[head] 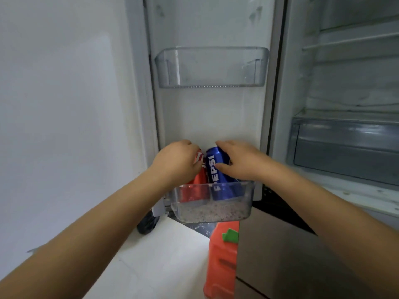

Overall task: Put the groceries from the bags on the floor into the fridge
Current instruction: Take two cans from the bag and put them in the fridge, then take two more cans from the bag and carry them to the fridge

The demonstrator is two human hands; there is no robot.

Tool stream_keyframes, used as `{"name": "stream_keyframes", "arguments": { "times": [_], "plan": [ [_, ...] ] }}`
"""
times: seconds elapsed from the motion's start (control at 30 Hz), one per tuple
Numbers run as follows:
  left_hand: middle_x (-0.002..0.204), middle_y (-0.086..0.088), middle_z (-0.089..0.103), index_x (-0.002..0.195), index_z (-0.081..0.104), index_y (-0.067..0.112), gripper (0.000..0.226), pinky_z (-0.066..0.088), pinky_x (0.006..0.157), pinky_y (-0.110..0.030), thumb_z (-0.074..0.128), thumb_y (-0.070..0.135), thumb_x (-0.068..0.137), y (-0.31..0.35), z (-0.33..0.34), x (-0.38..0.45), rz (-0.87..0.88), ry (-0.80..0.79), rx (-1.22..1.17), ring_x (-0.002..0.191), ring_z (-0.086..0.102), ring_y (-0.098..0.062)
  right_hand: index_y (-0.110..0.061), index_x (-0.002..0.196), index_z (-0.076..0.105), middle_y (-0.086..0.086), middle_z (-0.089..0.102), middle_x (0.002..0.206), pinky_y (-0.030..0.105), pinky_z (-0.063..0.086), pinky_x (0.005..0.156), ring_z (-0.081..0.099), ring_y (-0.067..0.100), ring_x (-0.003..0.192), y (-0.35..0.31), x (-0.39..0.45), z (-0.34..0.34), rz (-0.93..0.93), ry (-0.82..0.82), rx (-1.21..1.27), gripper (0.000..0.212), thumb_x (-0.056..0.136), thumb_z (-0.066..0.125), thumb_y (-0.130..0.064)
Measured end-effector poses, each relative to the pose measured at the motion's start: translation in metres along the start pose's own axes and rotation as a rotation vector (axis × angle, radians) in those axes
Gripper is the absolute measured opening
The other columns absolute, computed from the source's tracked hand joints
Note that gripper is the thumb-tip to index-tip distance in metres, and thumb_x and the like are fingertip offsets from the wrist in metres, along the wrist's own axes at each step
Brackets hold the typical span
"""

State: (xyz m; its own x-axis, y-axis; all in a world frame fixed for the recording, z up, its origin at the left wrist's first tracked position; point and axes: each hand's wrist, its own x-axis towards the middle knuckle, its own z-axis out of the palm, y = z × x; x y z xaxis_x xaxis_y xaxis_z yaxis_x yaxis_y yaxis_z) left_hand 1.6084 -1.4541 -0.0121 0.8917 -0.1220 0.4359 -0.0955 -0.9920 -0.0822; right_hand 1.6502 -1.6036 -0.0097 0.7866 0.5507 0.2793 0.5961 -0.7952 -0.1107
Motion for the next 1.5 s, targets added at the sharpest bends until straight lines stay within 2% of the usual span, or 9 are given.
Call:
{"name": "stream_keyframes", "arguments": {
  "times": [0.13,0.27,0.4,0.53,0.7,0.9,1.13,1.33,1.5],
  "plan": [
    [0.115,-0.010,0.060,0.115,0.059,0.008,0.032,0.048,0.084,-0.035,0.046,0.026,0.092,-0.006,-0.002,-0.013,-0.005,0.038,-0.041,0.105,0.057,-0.028,-0.012,0.145,0.024,0.009,0.040,0.143,0.031,0.039,0.100,0.044,0.025,0.126,-0.006,-0.006,0.004,0.039,0.109,0.021,0.066,0.089,0.055,-0.028],
    [0.119,-0.011,0.058,0.118,0.058,0.007,0.033,0.046,0.087,-0.035,0.045,0.025,0.093,-0.009,-0.014,-0.043,-0.066,0.052,-0.055,0.109,0.055,-0.028,-0.006,0.131,0.048,0.012,0.051,0.132,0.034,0.043,0.094,0.050,0.028,0.118,-0.024,-0.018,0.007,0.021,0.268,0.064,0.046,0.088,0.055,-0.022],
    [0.128,-0.013,0.055,0.126,0.055,0.009,0.035,0.046,0.092,-0.036,0.044,0.019,0.094,-0.019,-0.028,-0.088,-0.207,0.027,-0.010,0.118,0.052,-0.031,-0.001,0.108,0.064,0.020,0.062,0.114,0.041,0.048,0.087,0.057,0.036,0.106,-0.057,-0.033,0.009,-0.033,0.370,0.080,0.029,0.086,0.052,-0.017],
    [0.132,-0.011,0.052,0.130,0.054,0.014,0.039,0.044,0.092,-0.036,0.039,0.004,0.095,-0.029,-0.033,-0.153,-0.375,-0.018,0.034,0.121,0.050,-0.031,0.001,0.104,0.064,0.019,0.064,0.111,0.040,0.046,0.085,0.057,0.035,0.105,-0.099,-0.058,0.026,-0.121,0.396,0.130,0.028,0.087,0.050,-0.015],
    [0.133,-0.010,0.050,0.131,0.053,0.014,0.040,0.043,0.093,-0.034,0.042,0.003,0.095,-0.043,-0.018,-0.238,-0.560,-0.161,0.017,0.122,0.049,-0.028,-0.003,0.113,0.062,0.015,0.062,0.119,0.038,0.043,0.092,0.054,0.032,0.113,-0.160,-0.096,0.079,-0.224,0.261,0.231,0.031,0.088,0.049,-0.017],
    [0.125,-0.013,0.056,0.121,0.060,0.008,0.037,0.047,0.086,-0.035,0.042,-0.002,0.092,-0.084,-0.002,-0.353,-0.737,-0.299,0.019,0.113,0.056,-0.031,-0.004,0.117,0.059,0.016,0.060,0.120,0.035,0.043,0.087,0.053,0.032,0.111,-0.256,-0.133,0.131,-0.292,0.032,0.273,0.033,0.089,0.047,-0.015],
    [0.121,-0.014,0.056,0.121,0.058,0.007,0.037,0.046,0.083,-0.035,0.037,-0.001,0.092,-0.184,0.000,-0.513,-0.888,-0.423,0.043,0.109,0.056,-0.032,-0.004,0.115,0.060,0.014,0.061,0.117,0.037,0.045,0.088,0.056,0.031,0.109,-0.424,-0.173,0.202,-0.411,-0.129,0.298,0.031,0.089,0.046,-0.016],
    [0.127,-0.014,0.054,0.124,0.056,0.007,0.036,0.047,0.090,-0.037,0.035,0.004,0.094,-0.273,0.025,-0.645,-0.926,-0.614,0.012,0.115,0.054,-0.031,-0.006,0.121,0.056,0.013,0.057,0.125,0.037,0.043,0.095,0.053,0.029,0.115,-0.555,-0.204,0.289,-0.361,-0.351,0.304,0.034,0.091,0.045,-0.016],
    [0.131,-0.013,0.053,0.127,0.054,0.010,0.038,0.046,0.093,-0.035,0.035,0.003,0.095,-0.314,0.066,-0.719,-0.940,-0.799,-0.087,0.118,0.054,-0.029,-0.007,0.115,0.060,0.013,0.060,0.119,0.037,0.043,0.094,0.055,0.030,0.113,-0.594,-0.235,0.369,-0.230,-0.635,0.292,0.033,0.091,0.043,-0.022]
  ]
}}
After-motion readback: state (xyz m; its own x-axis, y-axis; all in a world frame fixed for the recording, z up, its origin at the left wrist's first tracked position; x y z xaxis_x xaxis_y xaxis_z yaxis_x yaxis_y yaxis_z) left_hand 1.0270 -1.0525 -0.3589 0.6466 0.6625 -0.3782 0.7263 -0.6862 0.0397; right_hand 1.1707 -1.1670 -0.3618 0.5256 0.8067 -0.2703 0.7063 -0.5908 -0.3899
